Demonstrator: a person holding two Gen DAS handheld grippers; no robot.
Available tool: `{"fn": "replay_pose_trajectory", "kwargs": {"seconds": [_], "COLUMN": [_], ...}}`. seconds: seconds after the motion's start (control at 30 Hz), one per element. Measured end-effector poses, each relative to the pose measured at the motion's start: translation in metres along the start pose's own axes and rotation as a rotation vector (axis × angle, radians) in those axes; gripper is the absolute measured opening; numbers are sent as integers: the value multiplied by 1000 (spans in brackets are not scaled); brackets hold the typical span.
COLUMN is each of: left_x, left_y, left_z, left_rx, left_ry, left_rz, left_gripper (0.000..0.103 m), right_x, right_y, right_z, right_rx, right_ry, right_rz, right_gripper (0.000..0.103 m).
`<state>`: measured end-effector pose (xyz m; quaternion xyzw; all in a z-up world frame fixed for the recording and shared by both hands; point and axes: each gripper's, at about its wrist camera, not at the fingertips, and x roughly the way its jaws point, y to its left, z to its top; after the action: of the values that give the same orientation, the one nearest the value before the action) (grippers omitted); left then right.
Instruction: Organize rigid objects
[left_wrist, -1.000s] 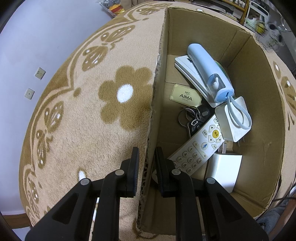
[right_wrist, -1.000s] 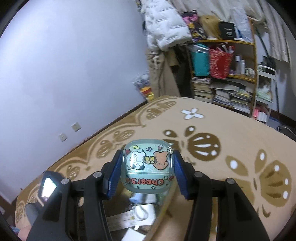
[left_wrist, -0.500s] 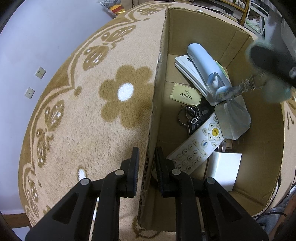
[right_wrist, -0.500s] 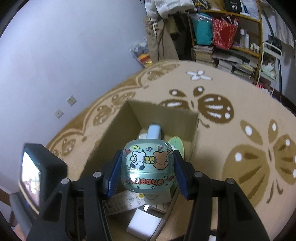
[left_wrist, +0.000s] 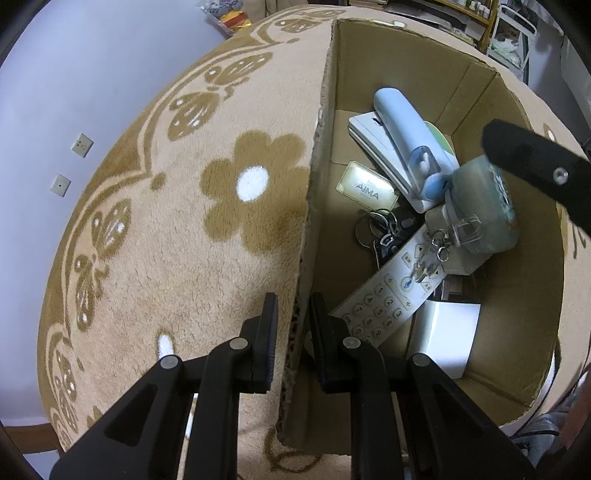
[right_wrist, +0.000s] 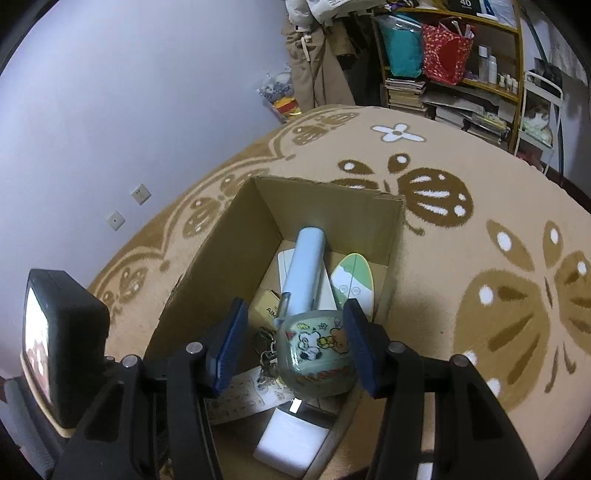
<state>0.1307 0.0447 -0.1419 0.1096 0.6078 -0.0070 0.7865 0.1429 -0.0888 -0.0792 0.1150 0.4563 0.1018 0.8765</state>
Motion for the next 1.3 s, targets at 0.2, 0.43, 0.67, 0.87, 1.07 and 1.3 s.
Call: {"fn": "replay_pose_trajectory", "kwargs": {"seconds": [0.2,0.43,0.67,0.87,1.07,1.3], "left_x": [-5,-19,-59,-94,-117,-136], "left_y": [0,0,-11,-14,-12,-10], "left_z": [-2,-4,-5,-14,-30,-52], "left_rx": [-3,-13,14,7,-27,-65], "left_ry": [-6,-41,-141,-244,-300,-369], "left_rz": [10,4,4,-9,-12,27], "left_gripper": [18,18,23,54,72,92], "right_x": [-16,-33,-59,-84,-112,-144], "right_y": [-11,-16,-26,-29,-26,-24], "right_z": [-2,-2,-7,-13,-26,-44], "right_rx": [69,91,98,78,31,9], "right_ry": [-15,-26,-50,-72,-106,-152], "right_rz": [15,-4,-48,-100,-152,-152], "right_gripper": [68,86,102,103,103,103]}}
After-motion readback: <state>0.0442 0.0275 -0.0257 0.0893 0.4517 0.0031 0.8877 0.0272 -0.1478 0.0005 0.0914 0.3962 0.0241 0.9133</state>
